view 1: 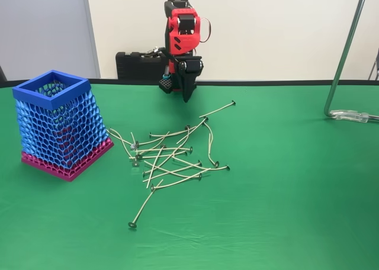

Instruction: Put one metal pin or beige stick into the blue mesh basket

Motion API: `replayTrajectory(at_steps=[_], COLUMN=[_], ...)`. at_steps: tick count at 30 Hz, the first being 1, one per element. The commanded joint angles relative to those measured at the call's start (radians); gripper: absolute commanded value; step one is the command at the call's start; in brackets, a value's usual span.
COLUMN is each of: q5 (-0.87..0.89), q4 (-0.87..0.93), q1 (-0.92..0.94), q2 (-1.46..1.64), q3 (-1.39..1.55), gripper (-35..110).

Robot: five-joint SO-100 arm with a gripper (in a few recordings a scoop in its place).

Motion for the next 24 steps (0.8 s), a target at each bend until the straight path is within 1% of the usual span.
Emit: replayTrajectory(at_steps=[1,7,14,24], q5=[-0.011,-0.012,-0.038,-0.103], q4=[0.003,0.008,0.009,0.009], q1=[-0.009,0.000,0.015,0.018], q2=[-0.006,-0.035,-0.091,-0.173], q3=[-0.002,0.009,0.028,0.012], gripper=[1,2,13,16])
